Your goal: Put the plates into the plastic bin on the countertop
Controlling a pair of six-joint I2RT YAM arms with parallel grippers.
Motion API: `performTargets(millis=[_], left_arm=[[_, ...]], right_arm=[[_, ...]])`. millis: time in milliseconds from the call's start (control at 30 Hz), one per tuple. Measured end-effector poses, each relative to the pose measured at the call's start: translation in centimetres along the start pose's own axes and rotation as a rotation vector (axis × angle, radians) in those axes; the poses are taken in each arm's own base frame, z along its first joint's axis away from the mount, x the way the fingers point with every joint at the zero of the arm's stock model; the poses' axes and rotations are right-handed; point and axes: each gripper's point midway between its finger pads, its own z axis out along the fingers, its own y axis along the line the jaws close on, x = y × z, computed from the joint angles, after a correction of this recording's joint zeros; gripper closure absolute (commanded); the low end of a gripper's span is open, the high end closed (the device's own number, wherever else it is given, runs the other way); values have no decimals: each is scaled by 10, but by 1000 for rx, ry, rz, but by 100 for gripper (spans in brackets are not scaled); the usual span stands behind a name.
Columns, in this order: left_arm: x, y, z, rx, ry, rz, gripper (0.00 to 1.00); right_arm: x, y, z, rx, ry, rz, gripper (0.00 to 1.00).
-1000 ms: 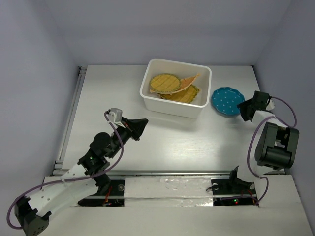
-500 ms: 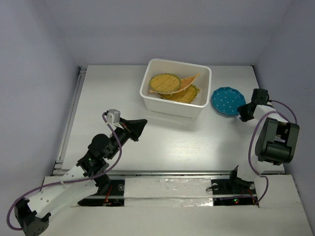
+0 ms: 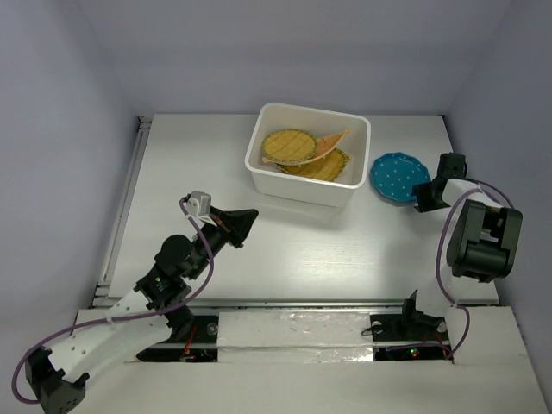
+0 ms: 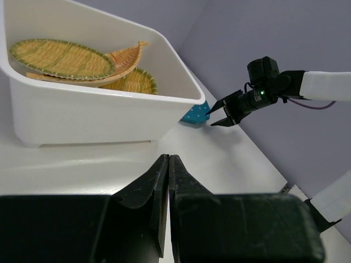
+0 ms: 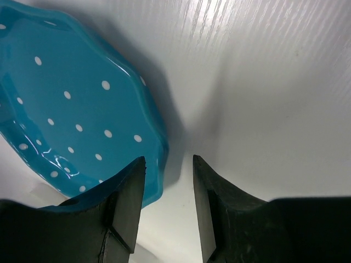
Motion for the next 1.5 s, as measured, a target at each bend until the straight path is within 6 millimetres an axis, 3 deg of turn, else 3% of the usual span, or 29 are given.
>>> performTargets(millis=[233, 467, 733, 900, 1000, 1133, 1500], left_arm=[[1, 1, 1, -5, 3, 1, 98], [0, 4, 1, -20, -4, 2, 98], [3, 7, 3, -34, 6, 4, 98], [3, 7, 3, -37, 2, 5, 98], [2, 8, 3, -38, 0, 4, 98], [1, 7, 2, -36, -4, 3, 98], [8, 11, 2, -43, 11, 6, 98]], right_arm=[[12, 10, 0, 42, 8, -5, 59], [29, 35, 3, 98, -13, -64, 68], [38, 25, -1, 137, -5, -91, 68], [35, 24, -4, 151, -18, -119, 79], [34, 19, -5, 169, -20, -149, 74], [32, 19, -3, 184, -22, -177, 58], [27, 26, -1, 192, -38, -194, 55]])
